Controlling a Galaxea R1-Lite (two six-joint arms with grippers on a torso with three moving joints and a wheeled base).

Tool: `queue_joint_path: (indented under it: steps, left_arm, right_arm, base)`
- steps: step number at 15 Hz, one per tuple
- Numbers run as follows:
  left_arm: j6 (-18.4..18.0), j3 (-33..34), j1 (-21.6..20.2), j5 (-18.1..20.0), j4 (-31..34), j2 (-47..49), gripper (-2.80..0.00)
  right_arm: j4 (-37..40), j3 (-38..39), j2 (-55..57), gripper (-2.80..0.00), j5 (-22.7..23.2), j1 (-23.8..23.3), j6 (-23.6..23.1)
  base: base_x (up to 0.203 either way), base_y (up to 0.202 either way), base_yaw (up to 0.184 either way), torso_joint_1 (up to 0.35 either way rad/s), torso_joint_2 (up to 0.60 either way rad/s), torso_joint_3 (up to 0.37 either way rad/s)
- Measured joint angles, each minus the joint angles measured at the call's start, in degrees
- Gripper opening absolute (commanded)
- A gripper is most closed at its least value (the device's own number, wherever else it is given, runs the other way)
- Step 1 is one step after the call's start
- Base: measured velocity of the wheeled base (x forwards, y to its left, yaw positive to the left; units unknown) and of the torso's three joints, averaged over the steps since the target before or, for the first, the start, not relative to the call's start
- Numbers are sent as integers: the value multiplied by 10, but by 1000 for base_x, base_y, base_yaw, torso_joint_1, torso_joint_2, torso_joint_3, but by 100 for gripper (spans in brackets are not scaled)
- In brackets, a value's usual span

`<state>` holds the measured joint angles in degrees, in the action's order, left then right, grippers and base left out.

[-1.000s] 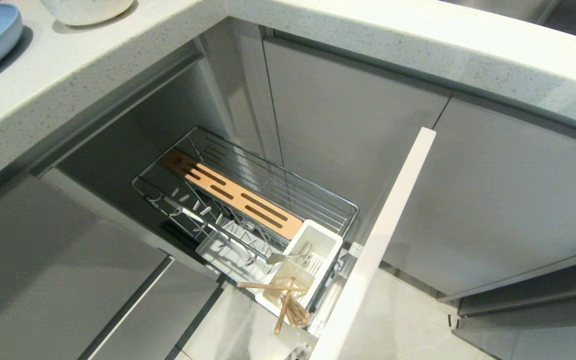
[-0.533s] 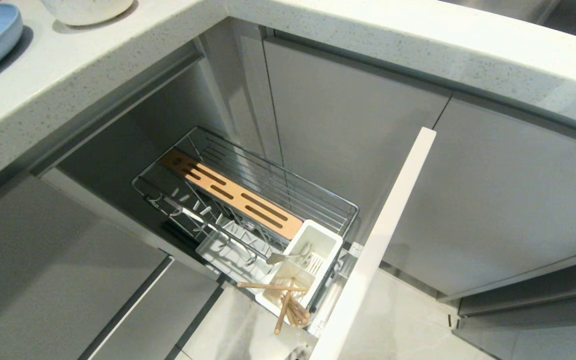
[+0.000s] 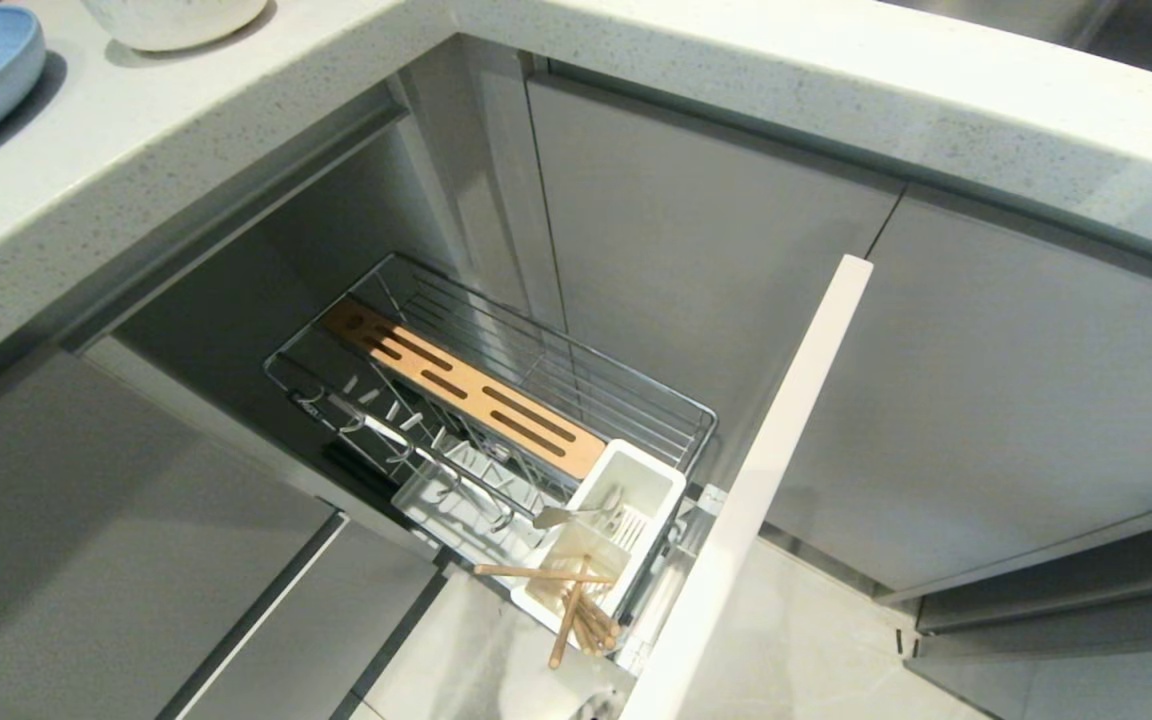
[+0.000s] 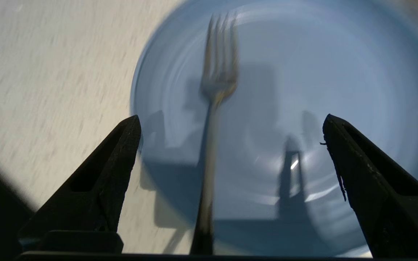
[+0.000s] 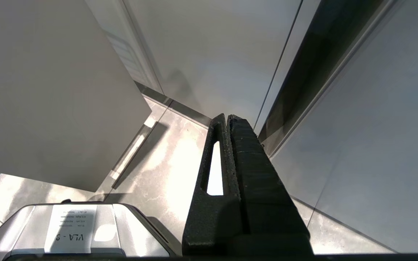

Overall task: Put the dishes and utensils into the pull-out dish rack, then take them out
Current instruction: Pick up the fork and place it in the cupboard

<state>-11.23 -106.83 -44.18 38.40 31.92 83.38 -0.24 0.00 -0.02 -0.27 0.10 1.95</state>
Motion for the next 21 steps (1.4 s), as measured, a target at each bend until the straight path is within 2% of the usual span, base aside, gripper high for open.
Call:
queue_joint_path:
  steps: [2, 3, 17, 18, 21]
  left_arm:
    - [-38, -1, 6, -25, 50, 0, 0]
    - [-41, -2, 11, -26, 61, 0, 0]
    - [-42, -1, 48, -26, 60, 8, 0]
    - [-42, -1, 48, -26, 60, 8, -278]
    - [-43, -2, 48, -30, 59, 9, -280]
  right_arm:
    - [0, 0, 0, -280, 0, 0, 0]
    - [0, 0, 0, -280, 0, 0, 0]
    - [0, 0, 0, -280, 0, 0, 0]
    - [0, 0, 0, -280, 0, 0, 0]
    - [0, 0, 0, -280, 0, 0, 0]
  base:
    - [0, 0, 0, 0, 0, 0]
    - [0, 0, 0, 0, 0, 0]
    - [0, 0, 0, 0, 0, 0]
    - [0, 0, 0, 0, 0, 0]
    - [0, 0, 0, 0, 0, 0]
